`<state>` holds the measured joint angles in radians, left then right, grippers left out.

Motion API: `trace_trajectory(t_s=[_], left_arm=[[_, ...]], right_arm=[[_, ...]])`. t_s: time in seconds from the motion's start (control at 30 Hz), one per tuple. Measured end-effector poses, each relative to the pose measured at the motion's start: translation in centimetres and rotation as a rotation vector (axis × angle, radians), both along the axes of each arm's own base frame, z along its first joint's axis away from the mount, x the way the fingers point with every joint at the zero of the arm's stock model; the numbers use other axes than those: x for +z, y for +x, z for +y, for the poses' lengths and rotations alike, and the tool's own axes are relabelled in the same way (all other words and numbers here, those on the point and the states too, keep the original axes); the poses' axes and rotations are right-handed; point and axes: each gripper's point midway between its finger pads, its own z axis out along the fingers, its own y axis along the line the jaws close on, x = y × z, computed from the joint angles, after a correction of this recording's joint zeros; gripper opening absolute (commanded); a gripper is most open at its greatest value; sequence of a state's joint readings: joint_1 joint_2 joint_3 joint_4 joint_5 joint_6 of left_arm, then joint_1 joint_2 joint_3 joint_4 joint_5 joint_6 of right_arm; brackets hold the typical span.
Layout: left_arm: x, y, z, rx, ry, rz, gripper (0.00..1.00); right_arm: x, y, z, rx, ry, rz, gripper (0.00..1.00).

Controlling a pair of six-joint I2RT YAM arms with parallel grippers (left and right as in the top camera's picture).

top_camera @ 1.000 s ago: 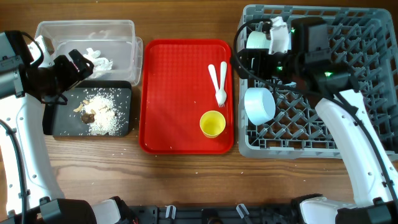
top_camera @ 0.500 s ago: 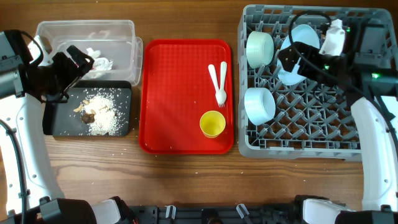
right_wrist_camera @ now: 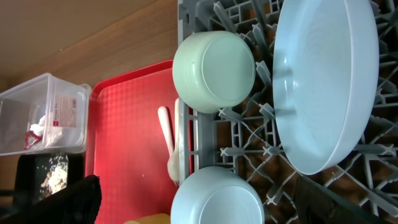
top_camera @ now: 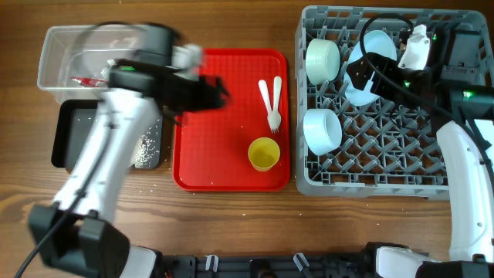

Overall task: Sort waste into correct bins and load items into the dishwasher rack
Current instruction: 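Reach the left gripper to the yellow cup and lift it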

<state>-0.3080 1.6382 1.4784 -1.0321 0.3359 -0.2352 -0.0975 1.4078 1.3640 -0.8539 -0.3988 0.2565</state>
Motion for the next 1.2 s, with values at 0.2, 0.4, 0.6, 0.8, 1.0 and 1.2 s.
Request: trace_trajectory(t_s=[0.2, 0.4, 0.6, 0.8, 1.0, 1.2], left_arm=[[-5.5, -3.6, -6.5, -0.2, 0.148, 0.093, 0.65], [-11.6, -6.2, -8.2, -0.272, 0.261, 0.241, 0.49], [-12.6, -6.3, -8.0, -0.247, 0.285, 0.27, 0.27], [-12.6, -6.1, -7.8, -0.232, 0.285, 0.271, 0.26], [-12.6, -5.4, -6.8, -0.167, 0.28, 0.29, 0.04], [-12.6, -5.3, -6.5, -0.151, 0.28, 0.296, 0.04]], right_arm=[[0.0, -0.1, 0.0, 0.0, 0.0, 0.003, 1.0], [-0.2, -0.2, 0.0, 0.0, 0.001, 0.011, 1.0], [-0.2, -0.3, 0.0, 0.0, 0.001, 0.014, 1.0], [-0.2, -0.3, 0.0, 0.0, 0.001, 0.014, 1.0], [-0.2, -0.3, 0.0, 0.0, 0.001, 0.014, 1.0], [-0.2, -0.3, 0.0, 0.0, 0.002, 0.014, 1.0]])
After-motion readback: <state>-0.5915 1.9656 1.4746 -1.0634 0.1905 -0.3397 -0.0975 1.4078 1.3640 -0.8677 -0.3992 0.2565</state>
